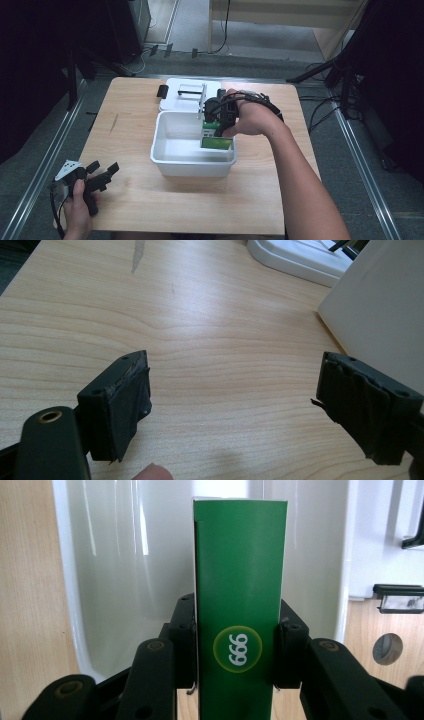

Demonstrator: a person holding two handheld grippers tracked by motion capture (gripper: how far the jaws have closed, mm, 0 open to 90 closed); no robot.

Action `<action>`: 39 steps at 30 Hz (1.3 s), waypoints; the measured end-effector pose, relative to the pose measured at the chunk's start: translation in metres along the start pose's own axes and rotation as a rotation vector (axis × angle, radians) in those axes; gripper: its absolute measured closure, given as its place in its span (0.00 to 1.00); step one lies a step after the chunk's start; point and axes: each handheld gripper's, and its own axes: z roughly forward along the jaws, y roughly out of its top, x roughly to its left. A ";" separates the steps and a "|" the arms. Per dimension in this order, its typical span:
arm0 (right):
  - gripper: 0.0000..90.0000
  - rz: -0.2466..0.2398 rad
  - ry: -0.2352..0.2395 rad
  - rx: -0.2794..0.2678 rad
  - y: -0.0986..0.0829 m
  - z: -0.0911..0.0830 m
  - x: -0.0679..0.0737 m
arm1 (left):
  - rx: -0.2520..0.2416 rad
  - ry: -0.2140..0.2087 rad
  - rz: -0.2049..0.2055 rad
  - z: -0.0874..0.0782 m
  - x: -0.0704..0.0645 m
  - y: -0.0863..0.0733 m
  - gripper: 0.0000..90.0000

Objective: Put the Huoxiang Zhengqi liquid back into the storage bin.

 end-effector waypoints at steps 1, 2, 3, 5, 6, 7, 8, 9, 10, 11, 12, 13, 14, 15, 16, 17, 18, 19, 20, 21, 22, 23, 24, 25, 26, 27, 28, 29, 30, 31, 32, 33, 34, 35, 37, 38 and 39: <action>0.70 -0.013 0.004 -0.009 0.000 0.002 -0.001 | 0.000 0.000 0.000 0.000 0.000 0.000 0.17; 0.70 -0.002 0.007 0.004 0.000 0.003 0.000 | -0.001 0.000 0.000 0.000 0.000 0.000 0.17; 0.70 -0.002 0.009 0.005 0.000 0.005 0.001 | -0.001 0.000 0.000 0.000 0.000 0.000 0.17; 0.70 0.000 0.016 0.005 0.000 0.009 0.001 | -0.001 -0.001 -0.001 0.000 0.000 0.000 0.17; 0.70 0.002 0.018 0.008 -0.001 0.011 0.001 | 0.000 -0.001 0.000 0.000 0.000 0.000 0.17; 0.70 -0.003 0.020 0.005 -0.001 0.013 0.001 | -0.001 -0.001 -0.001 0.000 0.000 0.000 0.17; 0.70 0.004 0.021 0.009 -0.001 0.014 0.001 | 0.000 -0.001 0.000 0.000 0.000 0.000 0.17; 0.70 -0.005 0.023 0.007 -0.001 0.016 0.000 | 0.000 -0.001 -0.001 0.000 0.000 0.000 0.17; 0.70 0.004 0.025 0.009 -0.001 0.018 0.001 | 0.000 -0.002 0.000 0.000 0.000 0.000 0.17; 0.70 -0.002 0.028 0.010 -0.001 0.020 0.001 | 0.000 -0.002 0.000 0.000 0.000 0.000 0.17; 0.70 0.009 0.029 0.011 -0.002 0.021 0.001 | 0.001 -0.002 -0.001 0.000 0.000 0.000 0.17; 0.71 0.002 0.032 0.011 -0.001 0.023 0.001 | 0.000 -0.002 -0.001 0.000 0.000 0.000 0.17; 0.70 0.001 0.034 0.012 -0.001 0.025 0.001 | 0.000 -0.002 -0.001 0.000 0.000 0.000 0.17; 0.70 -0.001 0.037 0.014 -0.001 0.027 0.001 | 0.001 -0.002 0.000 0.000 0.000 0.000 0.17; 0.70 -0.001 0.037 0.018 -0.001 0.029 0.001 | 0.000 -0.002 -0.001 0.000 0.000 0.000 0.17; 0.70 -0.002 0.042 0.022 -0.001 0.031 0.002 | 0.000 -0.002 -0.001 0.000 0.000 0.000 0.17; 0.70 0.001 0.045 0.025 0.000 0.032 0.002 | 0.000 -0.002 -0.001 0.000 0.000 0.000 0.17; 0.70 -0.004 0.045 0.028 0.000 0.034 0.002 | 0.000 -0.002 -0.001 0.000 0.000 0.000 0.17; 0.70 -0.004 0.045 0.028 0.000 0.034 0.002 | 0.000 -0.002 0.000 0.000 0.000 0.000 0.17; 0.70 -0.006 0.047 0.030 0.000 0.037 0.002 | 0.000 -0.001 -0.003 0.000 0.000 0.000 0.17; 0.70 -0.007 0.048 0.031 0.000 0.037 0.002 | 0.000 -0.002 -0.002 0.000 0.000 0.000 0.17; 0.70 -0.009 0.048 0.029 0.000 0.039 0.002 | 0.000 -0.002 -0.001 0.000 0.000 0.000 0.17; 0.71 -0.006 0.050 0.031 0.000 0.040 0.002 | 0.000 -0.002 -0.001 0.000 0.000 0.000 0.17; 0.70 -0.006 0.052 0.035 0.000 0.041 0.002 | 0.000 -0.002 -0.002 0.000 0.000 0.000 0.17; 0.70 -0.005 0.054 0.035 0.000 0.042 0.002 | 0.001 -0.002 -0.002 0.000 0.000 0.000 0.17; 0.70 -0.001 0.056 0.037 0.000 0.043 0.002 | 0.001 -0.002 -0.001 0.000 0.000 0.000 0.17; 0.70 -0.002 0.058 0.033 0.000 0.043 0.002 | 0.000 -0.002 -0.001 0.000 0.000 0.000 0.17; 0.70 0.000 0.057 0.031 0.000 0.043 0.002 | 0.000 -0.002 -0.002 0.000 0.000 0.000 0.17; 0.70 0.002 0.055 0.031 0.000 0.043 0.002 | 0.000 -0.002 -0.002 0.000 0.000 0.000 0.17; 0.70 0.007 0.056 0.032 0.000 0.043 0.002 | 0.001 -0.001 -0.002 0.000 0.000 0.000 0.17; 0.70 0.005 0.056 0.031 -0.001 0.043 0.002 | 0.001 -0.002 -0.002 0.000 0.000 0.000 0.17; 0.70 0.005 0.056 0.030 -0.001 0.043 0.002 | 0.001 -0.002 -0.002 0.000 0.000 0.000 0.17; 0.70 0.007 0.056 0.030 -0.001 0.043 0.002 | 0.001 -0.002 -0.002 0.000 0.000 0.000 0.17; 0.69 0.006 0.057 0.030 -0.001 0.043 0.002 | 0.001 -0.002 -0.002 0.000 0.000 0.000 0.17; 0.69 0.009 0.055 0.027 -0.001 0.042 0.003 | 0.001 -0.002 -0.002 0.000 0.000 0.000 0.17; 0.68 0.009 0.055 0.021 -0.002 0.042 0.002 | 0.001 -0.002 -0.002 0.000 0.000 0.000 0.17; 0.68 0.011 0.052 0.016 -0.002 0.041 0.002 | 0.001 -0.002 -0.001 0.000 0.000 0.000 0.17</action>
